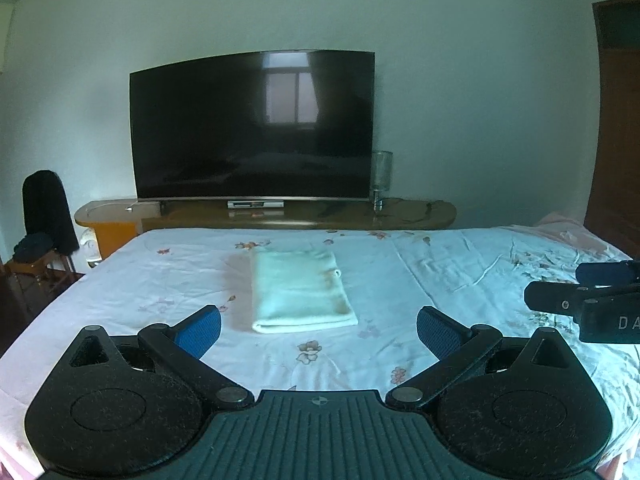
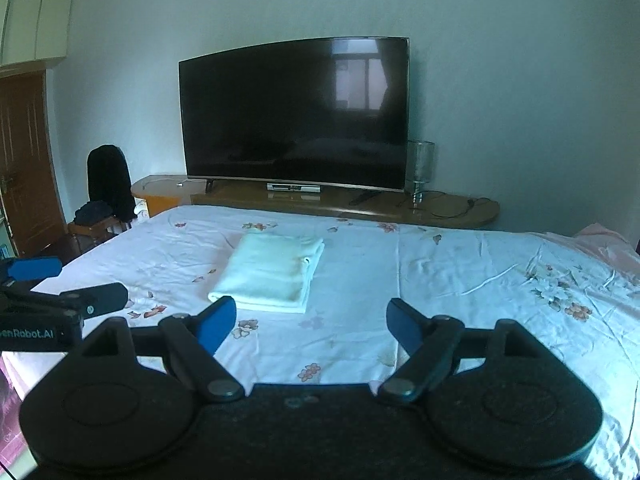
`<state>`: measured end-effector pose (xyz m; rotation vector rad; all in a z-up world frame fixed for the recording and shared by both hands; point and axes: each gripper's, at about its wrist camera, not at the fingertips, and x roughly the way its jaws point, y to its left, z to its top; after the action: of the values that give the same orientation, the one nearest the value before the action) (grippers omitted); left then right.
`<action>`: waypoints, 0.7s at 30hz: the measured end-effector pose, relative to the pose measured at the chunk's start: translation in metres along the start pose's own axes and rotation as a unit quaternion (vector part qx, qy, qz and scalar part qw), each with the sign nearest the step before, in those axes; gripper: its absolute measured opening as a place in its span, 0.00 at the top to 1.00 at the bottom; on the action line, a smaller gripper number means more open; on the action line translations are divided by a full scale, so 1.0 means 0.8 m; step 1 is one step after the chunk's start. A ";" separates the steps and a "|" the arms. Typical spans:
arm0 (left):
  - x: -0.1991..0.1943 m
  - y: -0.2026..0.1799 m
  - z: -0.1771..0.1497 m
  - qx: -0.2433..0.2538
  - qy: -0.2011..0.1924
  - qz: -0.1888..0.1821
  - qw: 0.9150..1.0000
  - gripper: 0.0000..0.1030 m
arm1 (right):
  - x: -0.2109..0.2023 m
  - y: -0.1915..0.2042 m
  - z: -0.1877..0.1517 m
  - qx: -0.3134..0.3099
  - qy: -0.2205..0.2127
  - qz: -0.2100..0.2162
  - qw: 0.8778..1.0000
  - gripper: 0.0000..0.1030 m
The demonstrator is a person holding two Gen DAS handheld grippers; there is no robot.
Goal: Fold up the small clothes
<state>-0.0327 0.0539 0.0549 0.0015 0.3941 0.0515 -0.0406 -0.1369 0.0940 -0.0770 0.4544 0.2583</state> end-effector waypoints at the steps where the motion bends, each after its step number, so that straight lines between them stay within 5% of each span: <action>1: 0.000 -0.001 0.001 0.001 -0.001 0.001 1.000 0.00 | 0.000 -0.001 0.000 0.003 0.000 0.001 1.000 0.20; 21: -0.010 -0.013 0.013 0.005 -0.019 -0.004 1.000 0.00 | -0.013 -0.005 0.004 0.010 -0.016 -0.002 1.000 0.19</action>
<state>-0.0354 0.0429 0.0678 0.0108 0.3570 0.0410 -0.0469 -0.1430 0.1012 -0.0536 0.4258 0.2512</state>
